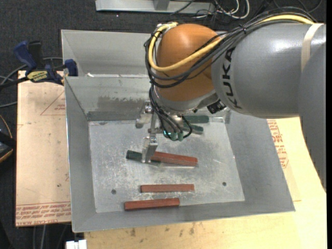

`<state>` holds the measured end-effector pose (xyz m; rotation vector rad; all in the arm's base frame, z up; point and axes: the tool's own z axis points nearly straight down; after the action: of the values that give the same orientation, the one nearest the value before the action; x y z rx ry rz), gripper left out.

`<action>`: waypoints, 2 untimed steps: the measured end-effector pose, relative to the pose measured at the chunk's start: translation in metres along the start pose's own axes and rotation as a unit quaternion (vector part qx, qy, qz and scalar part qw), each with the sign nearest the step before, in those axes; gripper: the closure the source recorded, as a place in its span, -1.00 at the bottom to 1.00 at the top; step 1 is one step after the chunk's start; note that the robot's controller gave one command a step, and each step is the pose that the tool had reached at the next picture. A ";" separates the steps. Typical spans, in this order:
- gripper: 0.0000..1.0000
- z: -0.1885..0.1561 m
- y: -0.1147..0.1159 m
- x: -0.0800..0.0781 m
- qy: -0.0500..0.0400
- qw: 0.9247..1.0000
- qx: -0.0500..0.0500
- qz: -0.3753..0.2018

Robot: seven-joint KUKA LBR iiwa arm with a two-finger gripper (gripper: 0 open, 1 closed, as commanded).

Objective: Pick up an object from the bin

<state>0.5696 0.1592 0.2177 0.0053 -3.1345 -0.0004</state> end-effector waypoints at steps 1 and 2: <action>-1.00 -0.004 -0.001 -0.002 -0.004 1.000 -0.001 0.001; -1.00 0.054 -0.036 -0.010 -0.006 0.999 -0.001 -0.043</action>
Offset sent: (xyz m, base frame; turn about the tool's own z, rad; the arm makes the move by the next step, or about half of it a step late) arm 0.0207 -0.0923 -0.1477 -0.2170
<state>0.5798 0.1233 0.1635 0.1397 -3.1432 -0.0026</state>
